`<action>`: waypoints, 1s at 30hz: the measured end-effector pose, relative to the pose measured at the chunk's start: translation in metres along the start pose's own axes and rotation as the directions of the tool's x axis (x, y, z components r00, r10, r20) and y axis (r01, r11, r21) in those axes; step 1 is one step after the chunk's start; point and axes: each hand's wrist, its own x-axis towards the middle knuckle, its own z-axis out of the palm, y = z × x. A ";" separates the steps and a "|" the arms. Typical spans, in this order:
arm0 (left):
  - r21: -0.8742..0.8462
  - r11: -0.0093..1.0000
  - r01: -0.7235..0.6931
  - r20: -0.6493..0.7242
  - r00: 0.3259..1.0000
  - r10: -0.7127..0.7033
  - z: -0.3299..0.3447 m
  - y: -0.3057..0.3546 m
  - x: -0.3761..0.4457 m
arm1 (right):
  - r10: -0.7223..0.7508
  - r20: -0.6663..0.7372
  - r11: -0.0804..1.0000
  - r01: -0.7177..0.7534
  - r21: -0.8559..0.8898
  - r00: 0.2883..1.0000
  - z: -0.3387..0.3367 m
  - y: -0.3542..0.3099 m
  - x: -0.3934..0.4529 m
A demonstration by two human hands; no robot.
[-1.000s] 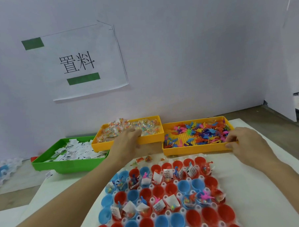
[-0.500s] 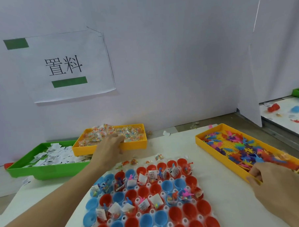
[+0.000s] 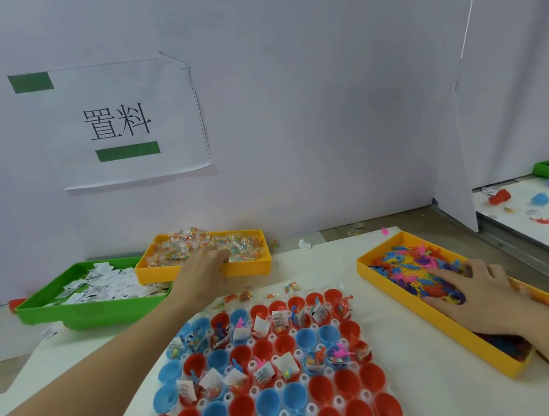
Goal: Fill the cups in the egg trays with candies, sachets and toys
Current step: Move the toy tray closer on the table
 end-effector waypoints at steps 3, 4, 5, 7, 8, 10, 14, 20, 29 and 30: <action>0.011 1.000 -0.016 -0.003 1.000 0.016 0.001 0.001 0.000 | -0.035 -0.174 0.998 0.043 0.042 0.984 0.015 0.003 0.009; 0.017 1.000 -0.022 -0.002 1.000 0.022 0.001 0.001 -0.001 | -0.057 -0.245 0.995 0.075 0.064 0.968 0.019 0.004 0.011; 0.020 0.999 -0.029 -0.001 1.000 0.030 0.000 0.001 -0.001 | -0.072 -0.302 0.991 0.101 0.083 0.951 0.021 0.006 0.014; 0.015 0.999 -0.050 0.004 0.999 0.050 -0.002 0.000 -0.002 | -0.086 -0.387 0.982 0.144 0.122 0.918 0.018 0.007 0.019; 0.007 0.998 -0.063 -0.001 0.998 0.063 -0.003 0.000 -0.002 | -0.081 -0.428 0.979 0.153 0.138 0.900 0.013 0.006 0.021; -0.025 0.996 -0.085 -0.036 0.996 0.084 -0.005 -0.001 -0.003 | -0.059 -0.501 0.967 0.174 0.187 0.863 -0.001 -0.003 0.022; -0.141 0.986 -0.085 -0.141 0.988 0.065 -0.010 -0.006 -0.005 | -0.140 -0.602 0.883 0.374 0.284 0.786 -0.029 -0.047 0.018; -0.201 0.978 -0.060 -0.200 0.980 0.019 -0.029 -0.026 -0.011 | -0.368 -0.505 0.673 0.598 0.436 0.781 -0.037 -0.172 0.030; -0.151 0.989 0.009 -0.148 0.988 -0.031 -0.029 -0.067 -0.031 | -0.599 -0.216 0.673 0.631 0.385 0.771 0.010 -0.293 0.063; -0.137 0.991 0.001 -0.149 0.989 -0.022 -0.027 -0.069 -0.032 | -0.614 -0.199 0.686 0.641 0.343 0.764 0.012 -0.294 0.065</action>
